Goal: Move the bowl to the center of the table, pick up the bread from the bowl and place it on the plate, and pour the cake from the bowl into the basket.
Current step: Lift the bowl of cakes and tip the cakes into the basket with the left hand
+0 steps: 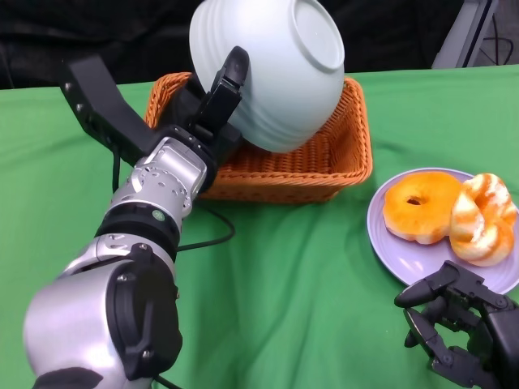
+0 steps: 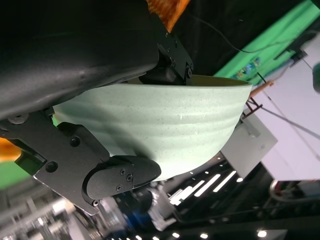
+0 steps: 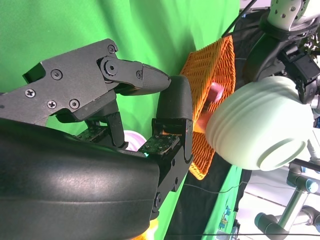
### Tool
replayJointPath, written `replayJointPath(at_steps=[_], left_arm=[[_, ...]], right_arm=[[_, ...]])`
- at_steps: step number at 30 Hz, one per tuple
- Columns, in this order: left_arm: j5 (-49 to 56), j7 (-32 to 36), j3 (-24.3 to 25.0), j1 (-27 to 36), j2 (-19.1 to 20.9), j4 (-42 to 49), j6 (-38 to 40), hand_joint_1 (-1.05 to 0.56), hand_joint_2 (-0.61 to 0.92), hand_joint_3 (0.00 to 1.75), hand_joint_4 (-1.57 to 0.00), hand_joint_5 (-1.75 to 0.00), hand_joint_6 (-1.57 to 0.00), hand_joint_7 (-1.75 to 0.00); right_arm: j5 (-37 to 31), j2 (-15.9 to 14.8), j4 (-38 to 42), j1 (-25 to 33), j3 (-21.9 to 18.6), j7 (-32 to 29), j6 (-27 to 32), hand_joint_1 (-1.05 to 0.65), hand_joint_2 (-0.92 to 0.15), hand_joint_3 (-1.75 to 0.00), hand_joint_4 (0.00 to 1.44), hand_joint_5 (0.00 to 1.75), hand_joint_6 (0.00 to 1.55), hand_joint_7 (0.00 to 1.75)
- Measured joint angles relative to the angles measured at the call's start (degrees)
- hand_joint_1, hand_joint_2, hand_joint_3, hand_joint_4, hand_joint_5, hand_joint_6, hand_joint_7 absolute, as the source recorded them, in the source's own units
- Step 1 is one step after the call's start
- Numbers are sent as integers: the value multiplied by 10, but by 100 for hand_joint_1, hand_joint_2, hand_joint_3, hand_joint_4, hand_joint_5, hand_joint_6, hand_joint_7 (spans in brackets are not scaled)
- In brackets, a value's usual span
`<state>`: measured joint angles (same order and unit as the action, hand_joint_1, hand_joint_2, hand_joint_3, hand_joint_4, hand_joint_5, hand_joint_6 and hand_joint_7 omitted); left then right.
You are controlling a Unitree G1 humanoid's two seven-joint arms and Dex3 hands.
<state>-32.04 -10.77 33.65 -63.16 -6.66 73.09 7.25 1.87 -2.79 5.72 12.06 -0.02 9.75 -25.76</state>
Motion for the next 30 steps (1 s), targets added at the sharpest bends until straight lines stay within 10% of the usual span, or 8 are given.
replayJointPath(at_steps=[24,30], left_arm=[[-48,9,59,-5,3,3,67,-22,87,60,-88,-175,-73,-163],[30,-24,-24,-5,4,-15,2,-13,63,111,-83,-175,-73,-166]], right_arm=[[-1,-2,20,-4,0,0,-19,-21,-76,-57,64,162,61,136],[-1,-2,19,-4,0,0,-19,-18,-77,-58,63,162,61,136]])
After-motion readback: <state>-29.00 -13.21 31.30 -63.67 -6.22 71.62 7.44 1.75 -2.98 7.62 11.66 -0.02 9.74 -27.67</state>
